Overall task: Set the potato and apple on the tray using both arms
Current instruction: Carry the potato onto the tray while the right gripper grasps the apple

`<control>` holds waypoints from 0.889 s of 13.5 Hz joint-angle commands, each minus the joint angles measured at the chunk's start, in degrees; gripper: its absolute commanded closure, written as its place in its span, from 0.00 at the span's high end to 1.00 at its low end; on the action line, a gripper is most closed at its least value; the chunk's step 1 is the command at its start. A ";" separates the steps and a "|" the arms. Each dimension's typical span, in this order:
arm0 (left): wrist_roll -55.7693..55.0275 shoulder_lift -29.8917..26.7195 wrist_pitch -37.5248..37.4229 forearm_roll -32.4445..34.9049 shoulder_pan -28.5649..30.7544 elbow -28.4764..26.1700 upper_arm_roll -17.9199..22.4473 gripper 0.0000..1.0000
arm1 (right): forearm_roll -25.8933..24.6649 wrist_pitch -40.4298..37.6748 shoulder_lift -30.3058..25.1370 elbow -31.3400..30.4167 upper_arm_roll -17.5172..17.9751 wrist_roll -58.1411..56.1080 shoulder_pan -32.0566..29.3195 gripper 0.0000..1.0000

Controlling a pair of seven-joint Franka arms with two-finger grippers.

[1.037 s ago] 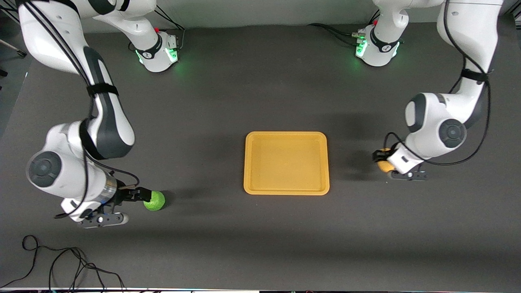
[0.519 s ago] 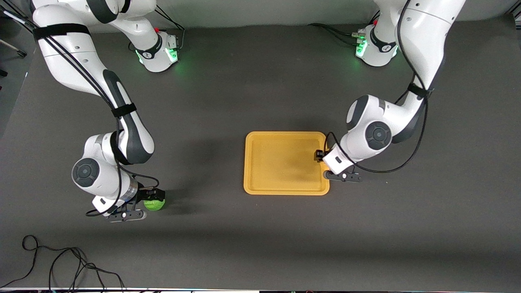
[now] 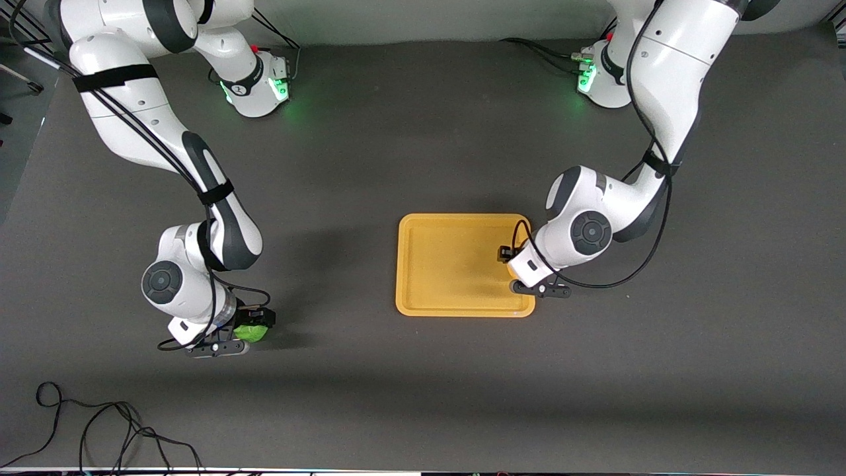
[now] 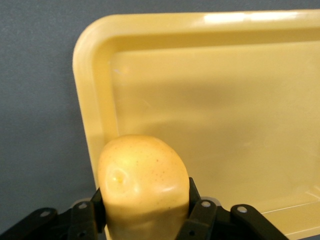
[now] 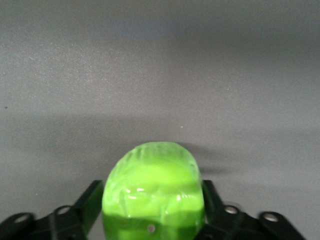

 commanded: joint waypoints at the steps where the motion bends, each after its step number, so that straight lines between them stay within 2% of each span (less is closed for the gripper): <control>1: -1.32 0.50 -0.18 -0.12 -1.84 1.28 0.74 0.72 | 0.07 0.18 -0.65 0.43 -0.22 -2.41 -0.20 0.38; 2: -1.32 0.50 -0.36 -0.12 -1.85 1.29 0.74 0.72 | 0.16 -0.17 -1.69 0.61 -0.22 -2.69 -0.20 0.33; 3: -1.32 0.50 -0.27 -0.12 -1.94 1.29 0.74 0.72 | 0.07 -1.48 -3.53 0.69 -0.22 -2.69 -0.11 0.33; 8: -1.68 -1.68 -2.11 0.06 -0.89 1.72 1.00 0.74 | 0.07 -22.62 -18.90 2.19 -0.22 -2.78 0.59 0.33; 10: -1.59 -4.76 -6.57 0.15 0.25 3.64 1.44 0.99 | 0.16 -30.81 -24.79 1.93 -0.22 -2.78 0.51 0.33; 12: -0.54 -7.92 -15.69 0.67 3.32 7.33 2.23 1.00 | 0.16 -37.14 -30.33 0.79 -0.22 -2.78 0.51 0.33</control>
